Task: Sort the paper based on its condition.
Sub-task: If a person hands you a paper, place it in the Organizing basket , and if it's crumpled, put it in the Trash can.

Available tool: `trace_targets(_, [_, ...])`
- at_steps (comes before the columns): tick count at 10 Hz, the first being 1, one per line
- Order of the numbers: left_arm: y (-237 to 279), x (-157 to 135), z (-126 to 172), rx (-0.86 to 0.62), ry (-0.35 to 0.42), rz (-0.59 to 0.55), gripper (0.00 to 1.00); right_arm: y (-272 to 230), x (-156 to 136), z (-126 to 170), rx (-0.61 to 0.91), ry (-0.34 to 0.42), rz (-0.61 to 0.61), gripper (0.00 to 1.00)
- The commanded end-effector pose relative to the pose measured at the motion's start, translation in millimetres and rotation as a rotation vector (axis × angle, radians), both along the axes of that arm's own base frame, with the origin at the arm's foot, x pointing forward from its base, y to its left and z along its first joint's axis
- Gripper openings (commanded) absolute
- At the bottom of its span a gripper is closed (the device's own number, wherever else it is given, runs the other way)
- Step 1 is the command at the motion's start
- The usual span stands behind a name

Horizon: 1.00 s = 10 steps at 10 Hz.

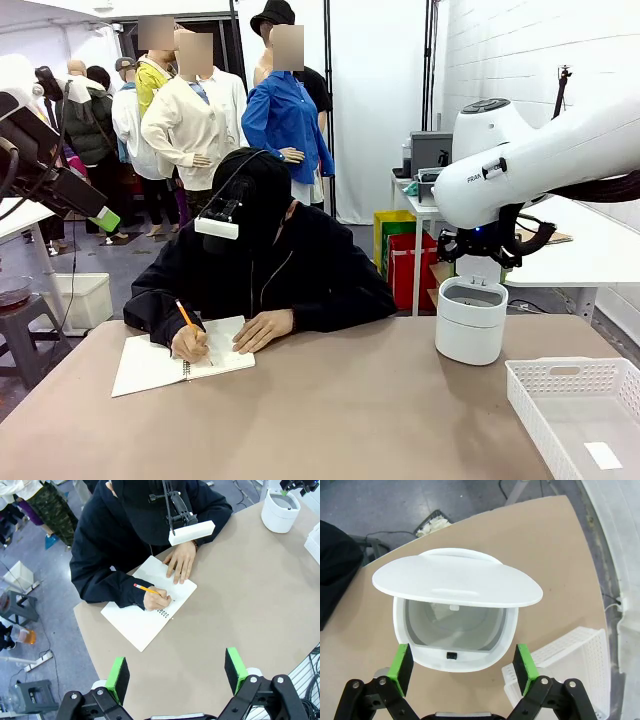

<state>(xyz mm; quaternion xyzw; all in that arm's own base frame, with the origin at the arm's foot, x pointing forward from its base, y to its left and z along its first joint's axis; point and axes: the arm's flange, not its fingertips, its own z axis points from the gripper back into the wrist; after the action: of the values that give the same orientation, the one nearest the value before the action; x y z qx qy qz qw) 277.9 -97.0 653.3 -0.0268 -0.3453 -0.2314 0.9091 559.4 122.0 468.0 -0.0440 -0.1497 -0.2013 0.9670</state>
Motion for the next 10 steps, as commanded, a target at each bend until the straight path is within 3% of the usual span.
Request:
trace_targets(1, [-0.5, -0.4, 0.3, 0.000, -0.001, 0.000, 1.00, 2.9, -0.1, -0.1, 0.007, -0.008, -0.015, 1.00])
trace_targets(2, [-0.5, -0.4, 0.3, 0.000, -0.001, 0.000, 1.00, 0.0, 0.0, 0.0, 0.000, 0.000, 0.000, 1.00])
trace_targets(3, [-0.5, -0.4, 0.3, 0.000, -0.001, 0.000, 1.00, 16.3, -42.2, 0.2, -0.036, -0.033, 0.213, 1.00])
trace_targets(4, [-0.5, -0.4, 0.3, 0.000, -0.001, 0.000, 1.00, 33.9, -69.8, 2.5, -0.077, -0.050, 0.346, 1.00])
trace_targets(6, [-0.5, -0.4, 0.3, 0.000, -0.001, 0.000, 1.00, 59.8, -95.8, 8.4, -0.119, -0.003, 0.560, 1.00])
trace_targets(9, [-0.5, -0.4, 0.3, 0.000, -0.001, 0.000, 1.00, 89.8, -128.6, 35.2, -0.120, -0.122, 0.851, 1.00])
trace_targets(10, [-0.5, -0.4, 0.3, 0.000, -0.001, 0.000, 1.00, 98.7, -132.3, 45.1, -0.100, -0.127, 0.924, 1.00])
